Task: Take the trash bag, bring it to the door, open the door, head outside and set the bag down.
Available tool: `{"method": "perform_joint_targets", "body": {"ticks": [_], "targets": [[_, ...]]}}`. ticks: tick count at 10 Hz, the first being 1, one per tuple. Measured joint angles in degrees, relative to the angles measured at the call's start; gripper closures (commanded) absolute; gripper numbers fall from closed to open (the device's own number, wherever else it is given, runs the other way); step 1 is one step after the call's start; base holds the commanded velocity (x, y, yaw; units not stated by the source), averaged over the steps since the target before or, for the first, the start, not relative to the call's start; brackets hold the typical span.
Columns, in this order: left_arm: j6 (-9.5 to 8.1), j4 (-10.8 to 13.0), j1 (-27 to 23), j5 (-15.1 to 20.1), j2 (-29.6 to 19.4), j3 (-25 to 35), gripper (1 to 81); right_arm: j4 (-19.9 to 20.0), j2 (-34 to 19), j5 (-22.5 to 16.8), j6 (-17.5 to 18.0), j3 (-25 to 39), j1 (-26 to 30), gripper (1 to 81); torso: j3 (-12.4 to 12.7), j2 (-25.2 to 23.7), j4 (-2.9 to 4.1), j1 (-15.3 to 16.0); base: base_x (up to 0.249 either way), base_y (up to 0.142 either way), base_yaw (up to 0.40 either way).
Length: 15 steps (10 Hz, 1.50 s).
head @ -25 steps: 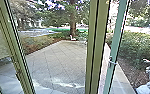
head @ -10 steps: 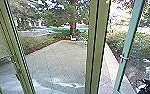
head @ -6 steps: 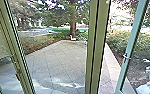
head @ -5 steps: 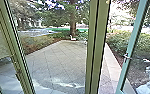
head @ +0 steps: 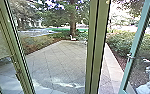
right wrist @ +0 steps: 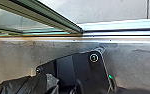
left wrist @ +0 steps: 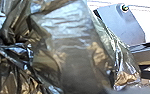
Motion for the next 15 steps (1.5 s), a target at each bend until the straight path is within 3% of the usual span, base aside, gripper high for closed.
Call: {"method": "perform_joint_targets", "body": {"ticks": [1,3,5,6,8,10,12,15], "targets": [[0.0,0.0,-0.02,0.07,0.04,0.0,81.1,-0.05,0.85,0.55,-2.15,-0.78,-1.38,1.0,0.0,0.0,0.0,-0.02,0.0,0.0,0.0],[0.0,0.0,-0.13,0.13,0.17,0.0,81.1,1.4,2.95,0.9,-10.56,-2.9,-2.67,1.0,0.0,0.0,0.0,-0.02,0.0,0.0,0.0],[0.0,0.02,-0.11,0.13,0.15,-0.02,81.1,7.67,7.53,1.57,-20.53,-8.39,-3.91,1.0,0.0,0.0,0.0,-0.02,0.0,0.0,0.0],[0.01,0.02,-0.13,0.07,0.15,-0.02,81.1,9.62,10.34,2.56,-23.2,-13.29,-4.94,1.0,0.0,0.0,0.0,-0.02,0.0,0.0,0.0],[0.01,0.02,-0.13,0.07,0.15,-0.05,81.1,10.97,18.51,6.83,-24.86,-22.64,-8.66,1.0,0.02,0.0,0.0,-0.02,0.0,0.0,0.0],[0.01,0.0,-0.13,0.02,0.33,-0.06,81.1,11.5,25.31,8.73,-25.66,-29.14,-13.45,1.0,0.02,0.0,0.0,-0.02,0.0,0.0,0.0],[0.0,-0.02,-0.13,-0.06,0.61,-0.09,81.1,11.35,28.04,13.28,-26.3,-31.62,-17.59,1.0,0.04,-0.02,0.0,-0.02,0.0,0.0,0.0],[-0.07,-0.04,-0.15,-0.06,0.59,-0.11,81.1,10.84,32.26,15.7,-26.51,-35.32,-20.29,1.0,0.06,-0.02,0.0,-0.04,0.0,0.0,0.0]]}}
